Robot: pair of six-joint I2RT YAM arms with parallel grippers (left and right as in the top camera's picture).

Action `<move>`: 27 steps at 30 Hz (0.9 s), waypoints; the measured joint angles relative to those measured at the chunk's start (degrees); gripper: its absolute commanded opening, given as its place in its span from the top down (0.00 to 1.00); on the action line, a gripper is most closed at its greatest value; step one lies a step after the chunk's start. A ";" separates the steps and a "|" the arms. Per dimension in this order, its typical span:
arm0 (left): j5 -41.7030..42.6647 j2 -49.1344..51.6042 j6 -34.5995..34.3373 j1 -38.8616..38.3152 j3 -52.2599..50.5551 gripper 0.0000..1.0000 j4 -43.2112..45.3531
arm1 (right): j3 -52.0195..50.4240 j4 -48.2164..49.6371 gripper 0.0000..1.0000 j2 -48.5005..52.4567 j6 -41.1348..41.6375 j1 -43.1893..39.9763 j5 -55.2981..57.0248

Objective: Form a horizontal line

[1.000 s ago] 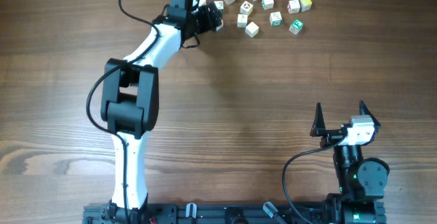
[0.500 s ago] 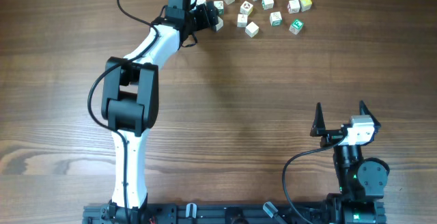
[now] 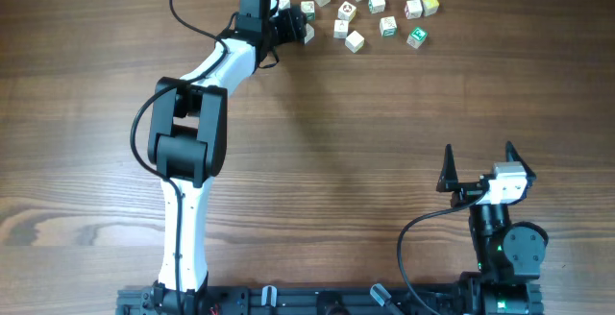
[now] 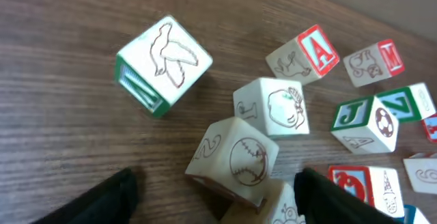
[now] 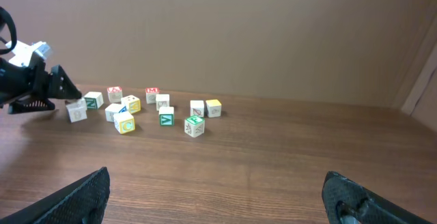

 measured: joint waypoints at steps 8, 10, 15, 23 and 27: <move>-1.70 0.04 1.01 0.00 0.02 0.39 -0.57 | 0.00 0.00 0.00 0.00 0.00 0.00 0.00; -1.90 0.04 1.01 0.02 0.02 0.43 -0.55 | 0.00 0.00 0.00 0.00 0.00 0.00 0.00; -2.14 0.04 1.22 0.02 0.02 0.51 -0.26 | 0.00 0.00 0.00 0.00 0.00 0.00 0.00; -2.12 0.02 1.22 0.00 0.02 0.52 -0.09 | 0.00 0.00 0.00 0.00 0.00 0.00 0.00; -2.58 -0.04 1.57 0.00 0.02 0.20 0.28 | 0.00 0.02 0.00 0.00 0.00 0.00 0.00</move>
